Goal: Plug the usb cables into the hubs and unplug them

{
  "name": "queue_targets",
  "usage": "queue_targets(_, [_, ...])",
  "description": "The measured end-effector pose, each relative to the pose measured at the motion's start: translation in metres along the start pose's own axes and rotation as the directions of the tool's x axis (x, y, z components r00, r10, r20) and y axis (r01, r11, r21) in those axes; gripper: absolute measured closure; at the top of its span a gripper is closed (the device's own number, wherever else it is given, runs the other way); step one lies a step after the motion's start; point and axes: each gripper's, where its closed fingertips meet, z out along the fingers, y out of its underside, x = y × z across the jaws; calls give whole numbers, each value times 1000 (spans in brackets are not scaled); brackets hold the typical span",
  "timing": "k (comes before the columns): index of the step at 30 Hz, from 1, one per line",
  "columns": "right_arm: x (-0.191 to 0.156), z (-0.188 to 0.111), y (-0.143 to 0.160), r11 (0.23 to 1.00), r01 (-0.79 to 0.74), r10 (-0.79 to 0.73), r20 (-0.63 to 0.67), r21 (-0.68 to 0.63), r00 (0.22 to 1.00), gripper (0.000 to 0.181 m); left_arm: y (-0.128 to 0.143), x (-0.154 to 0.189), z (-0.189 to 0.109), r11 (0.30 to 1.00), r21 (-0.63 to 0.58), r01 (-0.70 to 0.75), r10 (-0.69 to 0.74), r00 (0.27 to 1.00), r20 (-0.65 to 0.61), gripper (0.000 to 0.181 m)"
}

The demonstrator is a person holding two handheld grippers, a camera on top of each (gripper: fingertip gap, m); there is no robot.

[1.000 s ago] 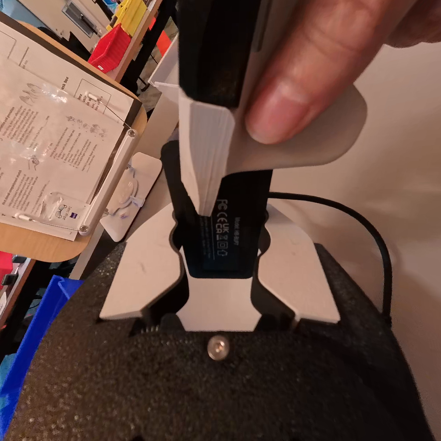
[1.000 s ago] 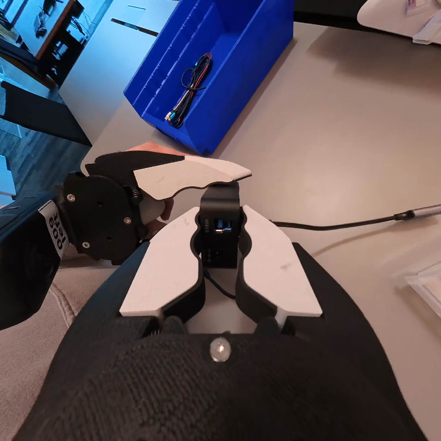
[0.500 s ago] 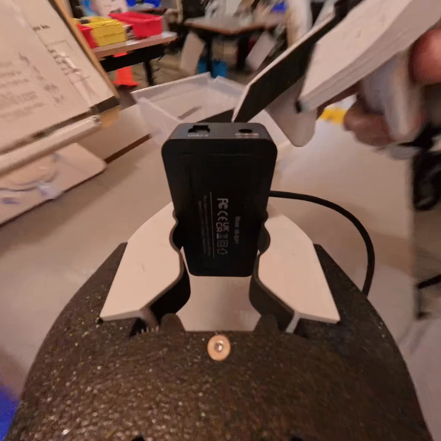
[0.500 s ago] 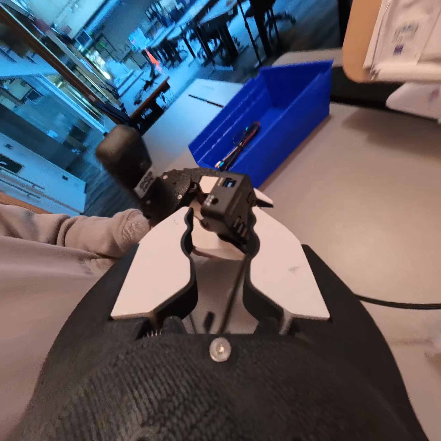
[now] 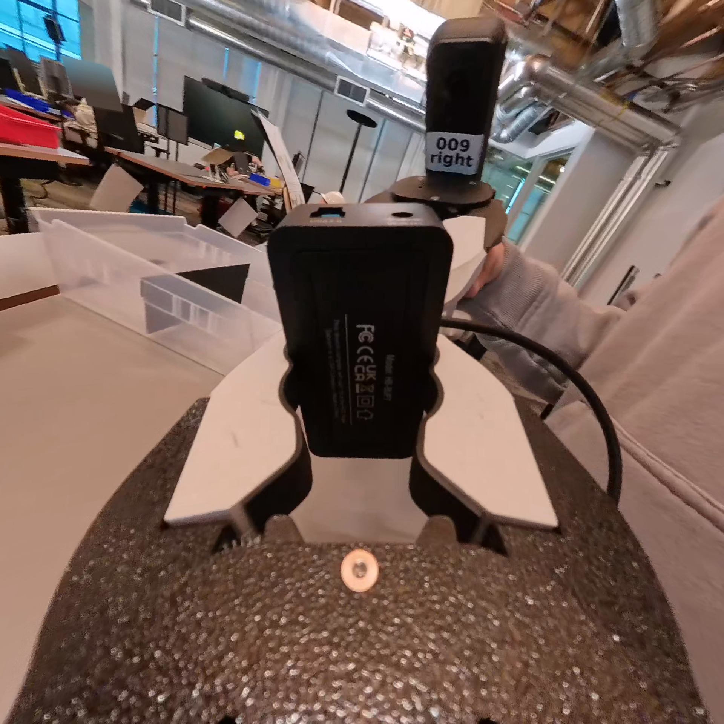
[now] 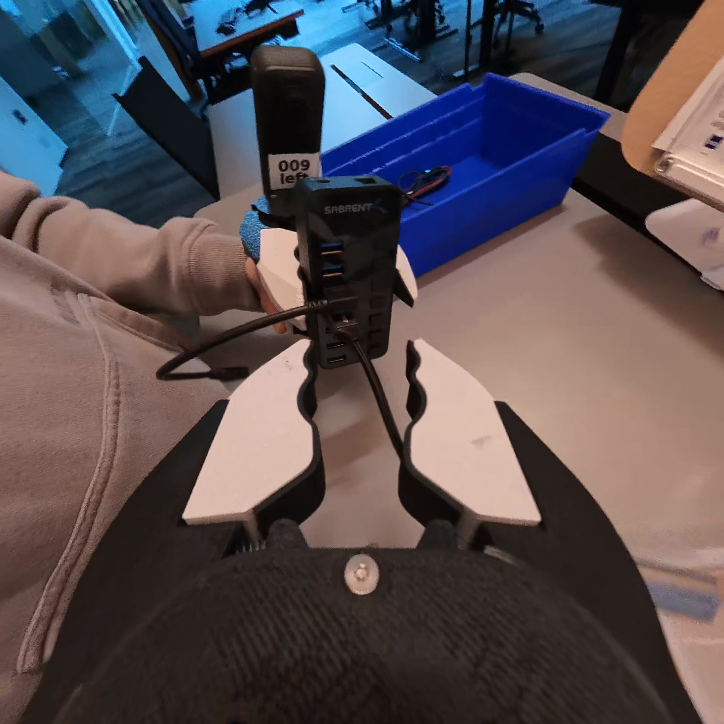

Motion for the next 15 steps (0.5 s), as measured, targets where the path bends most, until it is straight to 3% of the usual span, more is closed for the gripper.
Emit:
queue_targets(2, [-5, 4, 1, 1000, -1, 1, 47, 1, 999, 152, 0, 4, 1, 1000, -18, -18, 18, 999, -27, 120])
queue_targets(4, [-13, 9, 4, 1000, -20, 21, 111, -14, 994, 150, -2, 5, 2, 999, -30, -33, 32, 999, -35, 120])
queue_targets(8, [-17, 18, 3, 999, 34, -34, 98, -7, 995, 161, -1, 8, 4, 996, -60, -63, 60, 997, -51, 120])
queue_targets(15, [-20, 26, 8, 999, 36, -32, 116, -36, 993, 163, 3, 9, -1, 997, -69, -41, 37, 998, -57, 121])
